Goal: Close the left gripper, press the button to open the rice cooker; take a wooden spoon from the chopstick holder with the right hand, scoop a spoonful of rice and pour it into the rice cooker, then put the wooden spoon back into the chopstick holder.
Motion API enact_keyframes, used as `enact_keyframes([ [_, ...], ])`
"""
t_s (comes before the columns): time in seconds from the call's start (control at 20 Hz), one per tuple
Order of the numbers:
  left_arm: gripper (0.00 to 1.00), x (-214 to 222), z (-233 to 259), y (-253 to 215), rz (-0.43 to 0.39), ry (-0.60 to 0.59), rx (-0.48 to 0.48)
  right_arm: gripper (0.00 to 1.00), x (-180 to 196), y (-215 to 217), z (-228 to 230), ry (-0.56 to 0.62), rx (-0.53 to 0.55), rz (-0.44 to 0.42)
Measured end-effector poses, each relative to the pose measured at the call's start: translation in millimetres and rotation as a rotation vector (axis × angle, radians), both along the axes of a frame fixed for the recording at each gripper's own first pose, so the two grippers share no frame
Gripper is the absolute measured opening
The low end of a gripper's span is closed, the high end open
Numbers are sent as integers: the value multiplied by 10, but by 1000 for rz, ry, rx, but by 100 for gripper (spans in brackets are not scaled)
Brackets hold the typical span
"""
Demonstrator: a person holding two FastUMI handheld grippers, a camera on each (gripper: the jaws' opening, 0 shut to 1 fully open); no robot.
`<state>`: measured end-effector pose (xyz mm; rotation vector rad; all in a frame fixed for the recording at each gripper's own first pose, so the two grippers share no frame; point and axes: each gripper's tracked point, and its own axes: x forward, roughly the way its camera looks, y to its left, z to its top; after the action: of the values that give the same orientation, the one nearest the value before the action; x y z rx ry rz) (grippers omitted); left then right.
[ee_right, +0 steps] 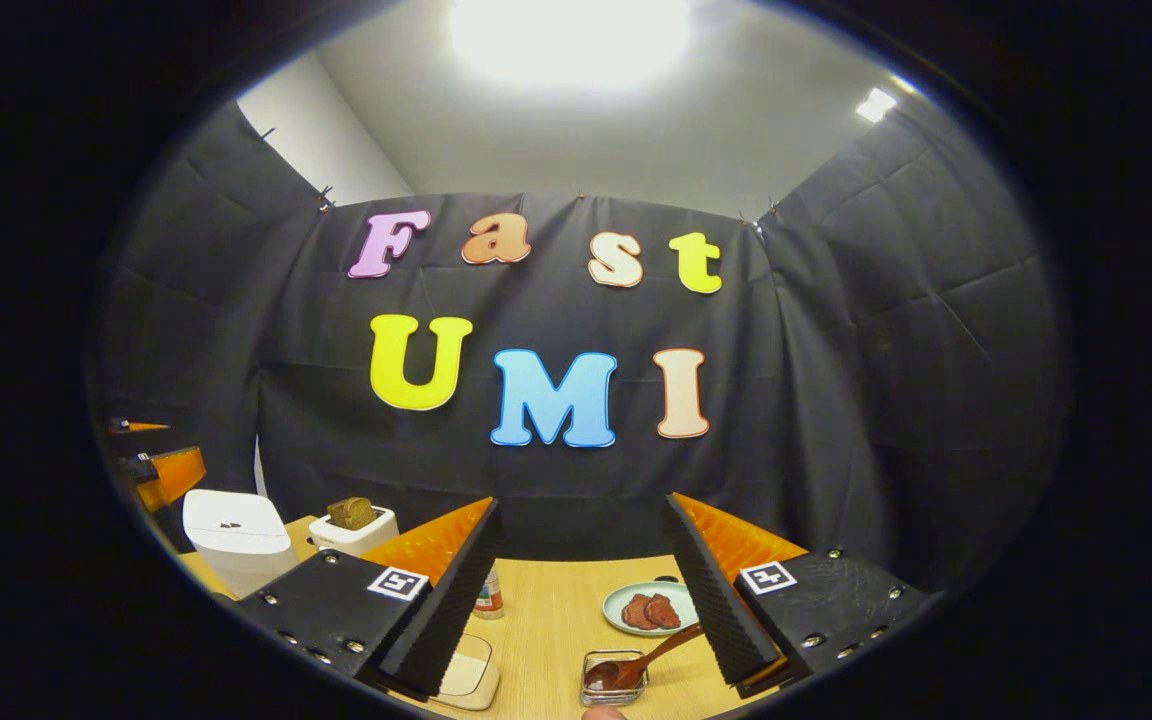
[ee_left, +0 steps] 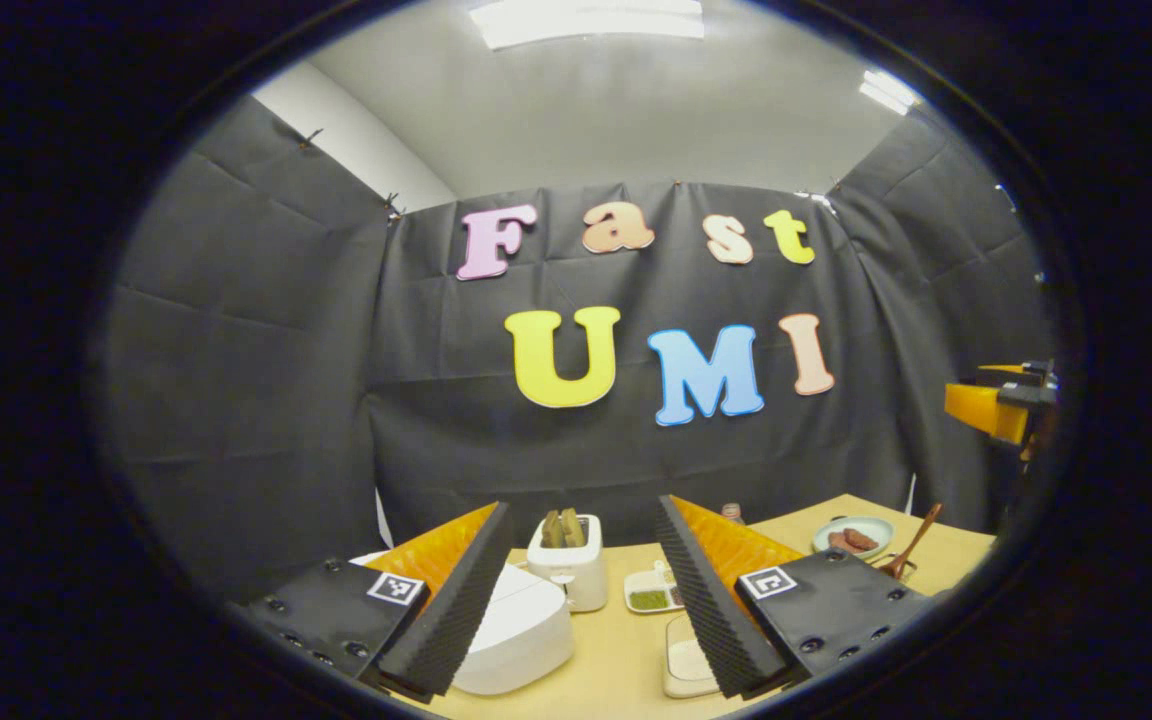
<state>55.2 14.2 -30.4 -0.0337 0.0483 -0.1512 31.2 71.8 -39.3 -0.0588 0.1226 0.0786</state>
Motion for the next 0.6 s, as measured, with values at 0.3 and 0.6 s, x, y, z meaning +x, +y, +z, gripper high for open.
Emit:
enact_keyframes([
  [0.3, 95, -7, -7, 49, 13, 3, -24, 98, -29, 91, -52, 20, 3, 6],
  [0.6, 99, 18, -40, 189, 18, 7, 7, 97, 22, 139, 124, -32, -7, -12],
])
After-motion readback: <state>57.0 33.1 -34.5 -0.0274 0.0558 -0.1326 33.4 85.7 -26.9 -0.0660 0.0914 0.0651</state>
